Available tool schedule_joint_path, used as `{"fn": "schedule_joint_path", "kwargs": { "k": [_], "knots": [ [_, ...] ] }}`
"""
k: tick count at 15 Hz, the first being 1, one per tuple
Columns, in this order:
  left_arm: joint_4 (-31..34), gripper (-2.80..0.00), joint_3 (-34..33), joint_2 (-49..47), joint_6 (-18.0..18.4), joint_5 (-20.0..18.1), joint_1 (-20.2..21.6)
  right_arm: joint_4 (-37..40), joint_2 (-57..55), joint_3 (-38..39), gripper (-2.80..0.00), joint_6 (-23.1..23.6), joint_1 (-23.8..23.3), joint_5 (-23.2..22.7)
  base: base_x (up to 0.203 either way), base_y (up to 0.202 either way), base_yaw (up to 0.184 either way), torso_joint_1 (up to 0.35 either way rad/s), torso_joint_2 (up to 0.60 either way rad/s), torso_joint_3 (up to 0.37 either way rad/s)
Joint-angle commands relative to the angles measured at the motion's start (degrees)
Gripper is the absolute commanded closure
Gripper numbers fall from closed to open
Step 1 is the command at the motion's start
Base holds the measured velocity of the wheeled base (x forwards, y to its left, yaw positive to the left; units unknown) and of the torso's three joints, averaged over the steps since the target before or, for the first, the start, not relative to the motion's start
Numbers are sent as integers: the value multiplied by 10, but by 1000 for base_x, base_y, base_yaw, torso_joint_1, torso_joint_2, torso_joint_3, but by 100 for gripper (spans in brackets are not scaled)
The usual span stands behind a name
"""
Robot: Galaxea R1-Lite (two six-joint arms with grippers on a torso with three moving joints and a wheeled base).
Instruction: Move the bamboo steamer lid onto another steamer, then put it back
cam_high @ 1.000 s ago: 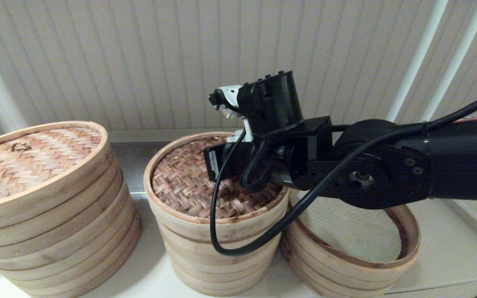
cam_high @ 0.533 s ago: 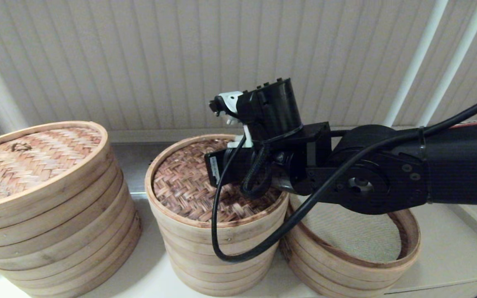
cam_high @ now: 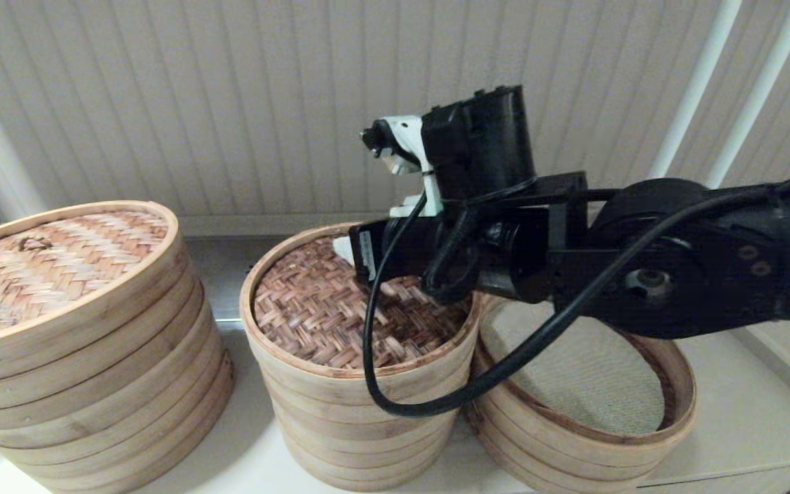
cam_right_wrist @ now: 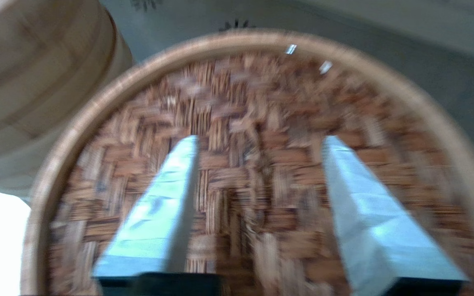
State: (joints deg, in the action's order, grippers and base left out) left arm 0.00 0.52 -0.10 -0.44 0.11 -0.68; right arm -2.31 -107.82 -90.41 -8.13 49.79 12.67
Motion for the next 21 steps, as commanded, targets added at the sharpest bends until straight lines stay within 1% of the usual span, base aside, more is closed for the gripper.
{"fn": "schedule_joint_path", "kwargs": {
  "k": [1,3,5,6,12,14,16,19,21],
  "knots": [
    [0,0,0,0,0,1,0,2,47,5,-280,2,-11,1,0,0,0,0,0,0],
    [0,0,0,0,-1,0,0,3,83,19,-280,3,-32,2,0,0,0,0,0,0],
    [0,0,0,0,0,1,0,3,128,61,-280,6,-56,2,0,0,0,0,0,0],
    [0,0,0,0,0,1,0,2,155,88,0,7,-64,7,0,0,0,0,0,0],
    [0,0,0,0,0,1,0,8,343,232,0,12,-105,45,0,0,0,0,0,0],
    [0,0,0,0,0,1,0,17,402,290,0,14,-120,67,0,0,0,0,0,0],
    [1,0,0,0,0,1,0,21,452,351,0,18,-128,107,0,0,0,0,0,0],
    [0,0,0,0,0,1,0,20,527,438,0,47,-128,190,0,0,0,0,0,0],
    [0,0,0,0,0,0,0,21,579,485,0,53,-132,218,0,0,0,0,0,0]
  ]
}}
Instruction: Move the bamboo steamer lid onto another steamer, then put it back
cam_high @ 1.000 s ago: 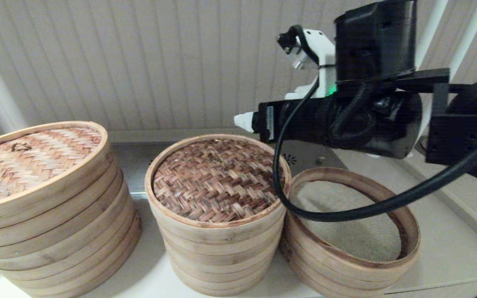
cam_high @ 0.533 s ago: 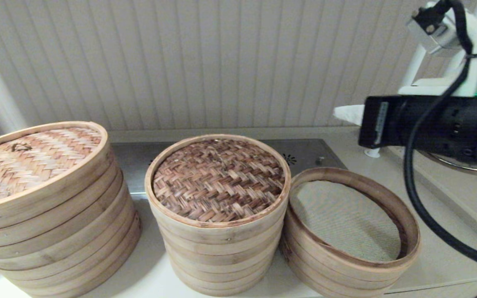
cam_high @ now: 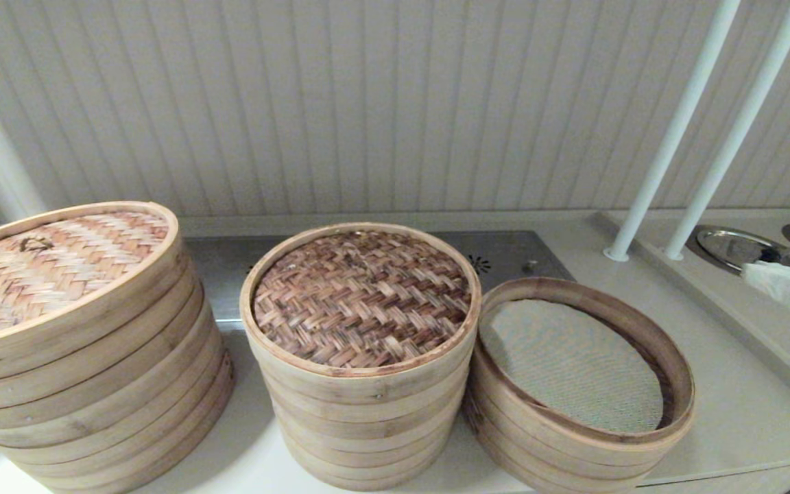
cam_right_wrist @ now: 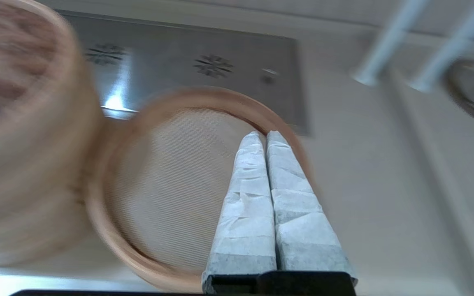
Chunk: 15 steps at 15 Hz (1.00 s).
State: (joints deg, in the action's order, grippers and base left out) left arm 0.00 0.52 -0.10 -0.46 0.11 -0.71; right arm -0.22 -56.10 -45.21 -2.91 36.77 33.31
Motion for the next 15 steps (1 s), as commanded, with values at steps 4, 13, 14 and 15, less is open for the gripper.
{"fn": "schedule_joint_path", "kwargs": {
  "k": [4,13,14,15],
  "knots": [
    [0,0,0,0,0,1,0,15,161,108,0,7,-20,70,0,0,0,0,0,0],
    [1,0,0,0,0,1,0,196,370,126,0,35,-188,62,0,0,0,0,0,0],
    [0,0,0,0,0,1,0,205,386,136,0,35,-207,53,0,0,0,0,0,0],
    [0,0,0,0,0,1,0,213,397,152,0,30,-227,45,0,0,0,0,0,0]
  ]
}}
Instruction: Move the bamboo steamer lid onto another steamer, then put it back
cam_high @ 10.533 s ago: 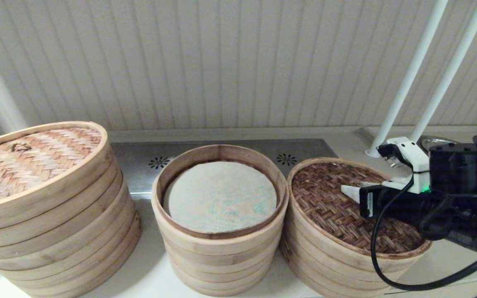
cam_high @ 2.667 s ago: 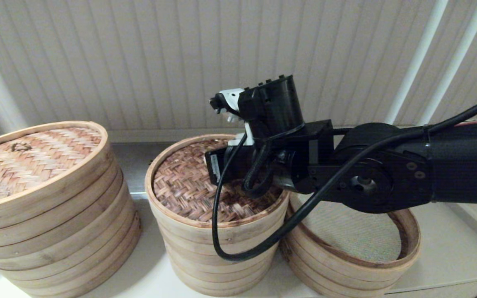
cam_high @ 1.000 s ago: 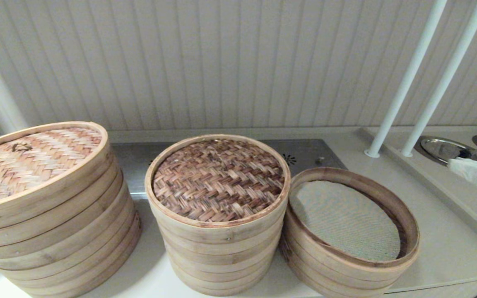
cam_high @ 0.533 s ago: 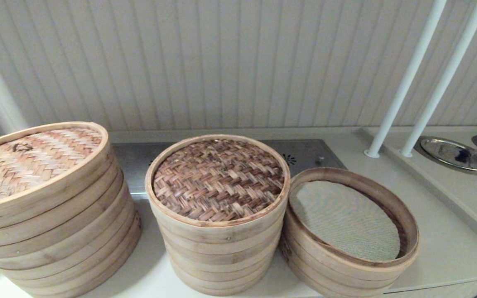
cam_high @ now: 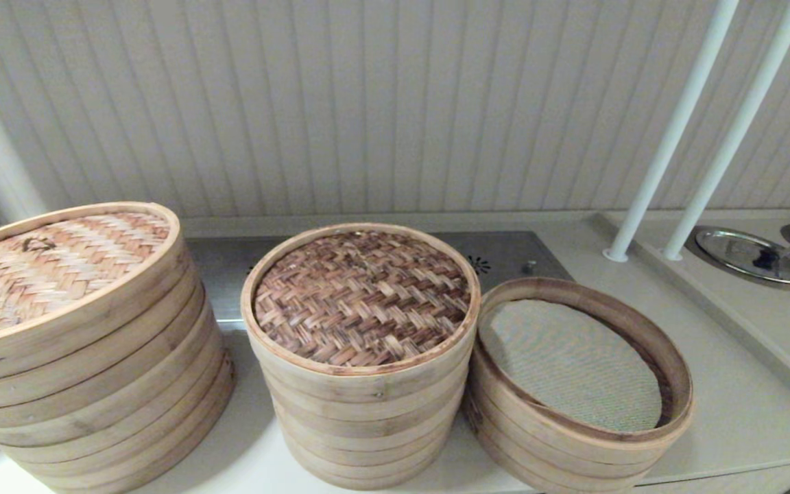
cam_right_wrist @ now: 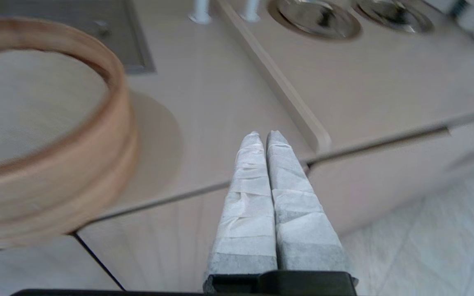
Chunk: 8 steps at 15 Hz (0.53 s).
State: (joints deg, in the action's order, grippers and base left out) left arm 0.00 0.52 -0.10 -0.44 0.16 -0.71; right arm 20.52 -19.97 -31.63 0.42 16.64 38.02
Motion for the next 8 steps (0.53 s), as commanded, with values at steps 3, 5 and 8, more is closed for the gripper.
{"fn": "schedule_joint_path", "kwargs": {
  "k": [3,5,8],
  "knots": [
    [0,0,0,0,0,0,0,12,36,37,0,-32,-40,-21,0,0,0,0,0,0],
    [0,0,0,0,0,0,0,11,16,42,0,-40,-84,-43,0,0,0,0,0,0],
    [0,0,0,0,0,0,0,9,21,66,0,-45,-153,-151,0,0,0,0,0,0]
  ]
}}
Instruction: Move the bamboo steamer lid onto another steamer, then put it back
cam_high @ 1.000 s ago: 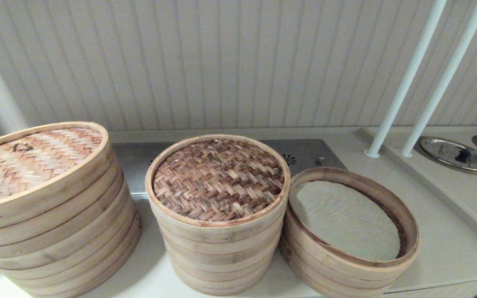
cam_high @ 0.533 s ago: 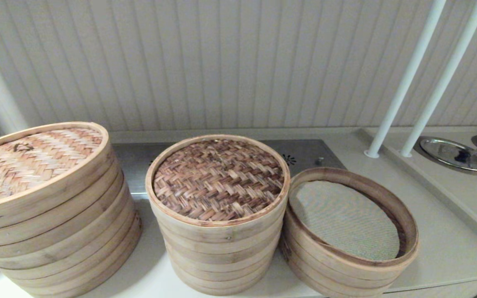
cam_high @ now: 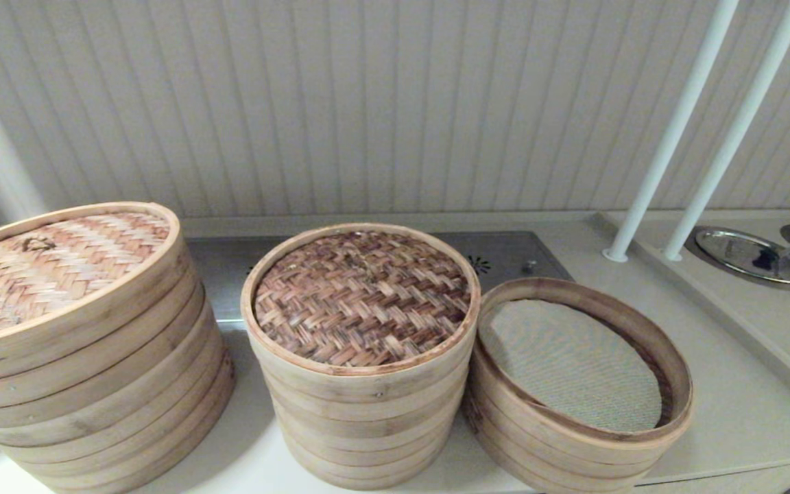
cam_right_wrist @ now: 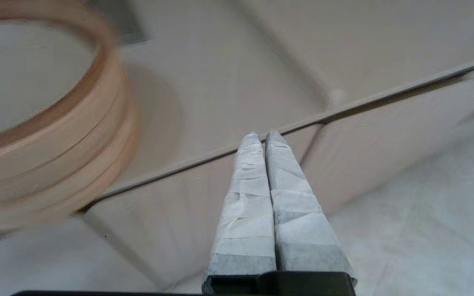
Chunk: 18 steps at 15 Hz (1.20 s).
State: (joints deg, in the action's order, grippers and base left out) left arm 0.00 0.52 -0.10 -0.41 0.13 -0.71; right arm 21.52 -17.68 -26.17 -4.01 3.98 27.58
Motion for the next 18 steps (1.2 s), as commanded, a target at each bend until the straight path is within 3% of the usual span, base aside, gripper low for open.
{"fn": "schedule_joint_path", "kwargs": {
  "k": [1,3,7,11,18],
  "knots": [
    [0,0,0,0,0,0,0,-2,22,19,0,0,-33,-95,0,0,0,0,0,0],
    [0,0,0,0,-1,0,0,-6,78,52,0,4,-38,-178,0,0,0,0,0,0],
    [0,0,0,0,0,0,0,-84,162,175,0,51,-38,-249,0,0,0,0,0,0],
    [0,0,0,0,0,0,0,-215,175,263,0,74,-38,-281,0,0,0,0,0,0],
    [0,0,0,0,0,0,0,-215,175,263,0,61,-37,-281,0,0,0,0,0,0]
  ]
}}
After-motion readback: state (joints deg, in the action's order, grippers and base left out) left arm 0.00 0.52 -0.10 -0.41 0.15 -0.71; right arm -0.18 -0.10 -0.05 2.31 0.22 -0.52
